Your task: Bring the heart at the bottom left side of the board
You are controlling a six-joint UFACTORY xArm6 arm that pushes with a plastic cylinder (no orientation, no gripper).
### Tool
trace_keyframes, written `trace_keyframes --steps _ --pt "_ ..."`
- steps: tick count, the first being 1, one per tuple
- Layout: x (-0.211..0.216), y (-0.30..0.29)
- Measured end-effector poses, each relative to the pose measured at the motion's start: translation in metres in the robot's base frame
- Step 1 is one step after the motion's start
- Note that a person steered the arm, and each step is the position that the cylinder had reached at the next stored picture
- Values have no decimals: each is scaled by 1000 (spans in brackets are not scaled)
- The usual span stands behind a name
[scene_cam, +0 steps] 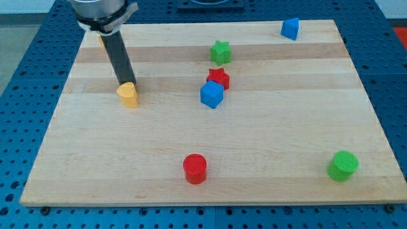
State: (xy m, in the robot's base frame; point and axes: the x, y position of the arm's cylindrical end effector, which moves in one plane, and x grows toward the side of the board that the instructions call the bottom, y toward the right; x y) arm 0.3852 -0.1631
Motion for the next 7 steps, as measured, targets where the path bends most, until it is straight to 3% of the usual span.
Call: trace_keyframes --steps 2,4,7 --pt "1 63" --pt "38 58" --pt "26 47"
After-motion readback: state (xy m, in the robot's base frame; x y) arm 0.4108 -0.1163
